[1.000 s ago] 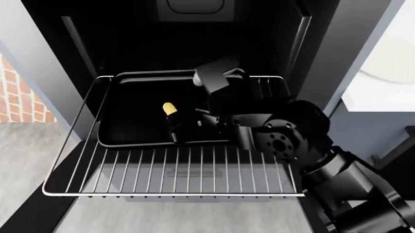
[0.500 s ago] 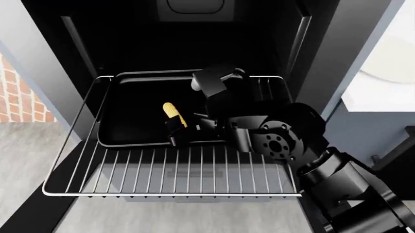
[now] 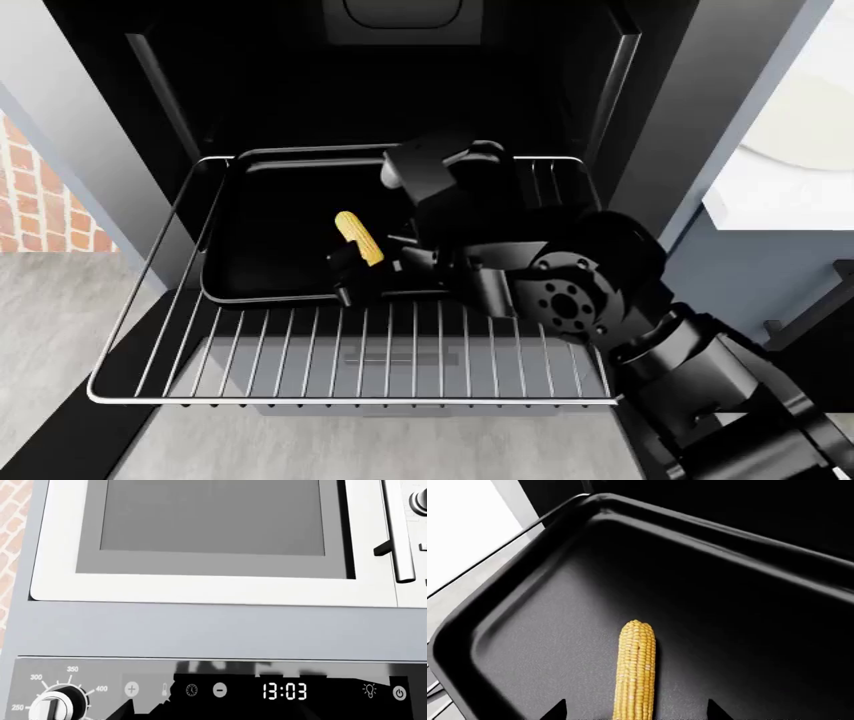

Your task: Pick the corn from the oven and place it on the plate on the counter.

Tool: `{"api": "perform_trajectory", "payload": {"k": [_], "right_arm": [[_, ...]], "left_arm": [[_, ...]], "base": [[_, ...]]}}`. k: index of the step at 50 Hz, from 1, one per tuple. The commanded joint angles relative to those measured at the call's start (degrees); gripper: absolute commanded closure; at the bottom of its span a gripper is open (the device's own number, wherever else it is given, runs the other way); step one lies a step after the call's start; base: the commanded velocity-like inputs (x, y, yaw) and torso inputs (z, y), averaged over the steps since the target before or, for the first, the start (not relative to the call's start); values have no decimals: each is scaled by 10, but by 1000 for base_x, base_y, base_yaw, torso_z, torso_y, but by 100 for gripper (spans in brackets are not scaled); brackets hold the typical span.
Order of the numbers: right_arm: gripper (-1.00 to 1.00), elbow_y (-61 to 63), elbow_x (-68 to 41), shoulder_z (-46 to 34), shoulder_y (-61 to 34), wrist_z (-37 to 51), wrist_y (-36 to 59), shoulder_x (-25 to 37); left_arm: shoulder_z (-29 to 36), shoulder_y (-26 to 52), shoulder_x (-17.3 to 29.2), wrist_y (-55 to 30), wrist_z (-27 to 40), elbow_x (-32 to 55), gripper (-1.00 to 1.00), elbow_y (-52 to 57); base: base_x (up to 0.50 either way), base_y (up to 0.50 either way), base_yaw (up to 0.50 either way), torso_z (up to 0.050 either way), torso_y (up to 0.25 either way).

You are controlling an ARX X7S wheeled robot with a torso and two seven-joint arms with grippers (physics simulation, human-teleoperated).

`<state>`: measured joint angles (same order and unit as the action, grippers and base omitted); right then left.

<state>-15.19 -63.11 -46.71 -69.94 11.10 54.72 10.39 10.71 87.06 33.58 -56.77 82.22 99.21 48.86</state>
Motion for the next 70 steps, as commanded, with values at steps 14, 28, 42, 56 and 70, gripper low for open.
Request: {"api": "perform_trajectory", "payload": {"k": [14,28,42,56,70], "right_arm": [[-100,-28,-11,-12,-18,4,26,-9],[-100,-59,-47,-11,-39,13,80,-21],[-100,-85,-61,-4,-51,25,88,-26],[-100,-135,-52,-29,-71,-26,87,-38],[-100,-174,-38,-43,-81,-47,71,-43]], "left_arm": [[1,-11,4,12,0,-4,-100,7],[3,-8,6,18,2,-2,-100,7],[6,-7,8,22,0,-5,-100,7],[4,-13,14,28,2,-5,-100,12],[6,-23,13,33,-2,-15,-100,13]], "base": [[0,0,0,0,0],[0,0,0,0,0],[0,0,0,0,0],[0,0,0,0,-1],[0,0,0,0,-5]]}}
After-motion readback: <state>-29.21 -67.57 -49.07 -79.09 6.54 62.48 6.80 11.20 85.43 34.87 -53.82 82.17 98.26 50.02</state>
